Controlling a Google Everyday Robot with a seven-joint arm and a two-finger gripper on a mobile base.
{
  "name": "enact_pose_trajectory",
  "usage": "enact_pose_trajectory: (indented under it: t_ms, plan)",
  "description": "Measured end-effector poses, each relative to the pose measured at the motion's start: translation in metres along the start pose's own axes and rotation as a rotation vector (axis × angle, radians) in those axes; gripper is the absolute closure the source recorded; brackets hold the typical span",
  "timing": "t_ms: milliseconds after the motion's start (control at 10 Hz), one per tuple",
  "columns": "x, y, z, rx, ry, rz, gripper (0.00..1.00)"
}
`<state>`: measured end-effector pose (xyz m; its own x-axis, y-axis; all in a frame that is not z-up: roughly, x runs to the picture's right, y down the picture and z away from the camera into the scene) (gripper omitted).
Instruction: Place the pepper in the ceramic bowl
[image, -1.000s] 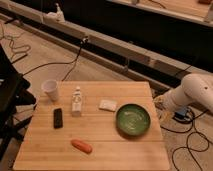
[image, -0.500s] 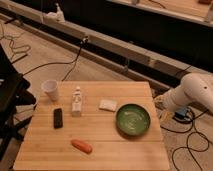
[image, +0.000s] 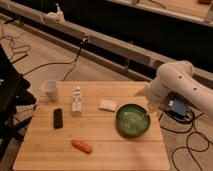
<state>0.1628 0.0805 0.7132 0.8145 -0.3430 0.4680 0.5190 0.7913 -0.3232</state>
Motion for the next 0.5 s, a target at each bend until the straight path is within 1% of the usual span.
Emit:
enact_pose_trajectory:
  t_ms: [100, 200, 300, 500]
  plan:
    - [-0.02, -0.01, 0.005, -0.005, -0.024, -0.054, 0.33]
    - [-0.05, -0.022, 0.013, -0.012, -0.061, -0.133, 0.33]
    - [-0.079, -0.029, 0.021, -0.024, -0.093, -0.213, 0.33]
    - [-0.138, -0.034, 0.03, -0.041, -0.17, -0.359, 0.33]
